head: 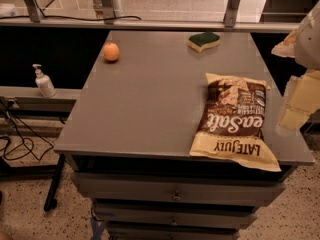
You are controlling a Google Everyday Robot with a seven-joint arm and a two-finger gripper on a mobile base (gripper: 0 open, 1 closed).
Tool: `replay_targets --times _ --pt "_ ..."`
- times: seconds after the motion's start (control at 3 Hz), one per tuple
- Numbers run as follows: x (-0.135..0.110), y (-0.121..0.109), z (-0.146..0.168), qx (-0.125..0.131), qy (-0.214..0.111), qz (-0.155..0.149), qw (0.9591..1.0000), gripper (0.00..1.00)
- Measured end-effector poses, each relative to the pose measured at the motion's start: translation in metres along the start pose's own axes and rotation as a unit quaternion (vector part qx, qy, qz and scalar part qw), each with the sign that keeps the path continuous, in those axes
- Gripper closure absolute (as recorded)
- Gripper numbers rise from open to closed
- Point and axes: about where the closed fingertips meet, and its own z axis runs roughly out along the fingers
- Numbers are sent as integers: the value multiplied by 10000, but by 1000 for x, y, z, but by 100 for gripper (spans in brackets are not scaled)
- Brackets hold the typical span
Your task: Move orange near sponge
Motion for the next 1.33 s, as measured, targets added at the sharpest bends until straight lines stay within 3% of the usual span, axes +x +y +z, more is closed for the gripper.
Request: replay_targets --times 0.33,0.67,1.0,1.33 --pt "0 0 0 0 0 0 10000 0" --pt "-7 -5 4 63 -212 -11 9998 0" --pt "-45 -21 34 90 -710 -70 9974 0" --pt "-102 -44 70 188 -1436 -27 9895 0"
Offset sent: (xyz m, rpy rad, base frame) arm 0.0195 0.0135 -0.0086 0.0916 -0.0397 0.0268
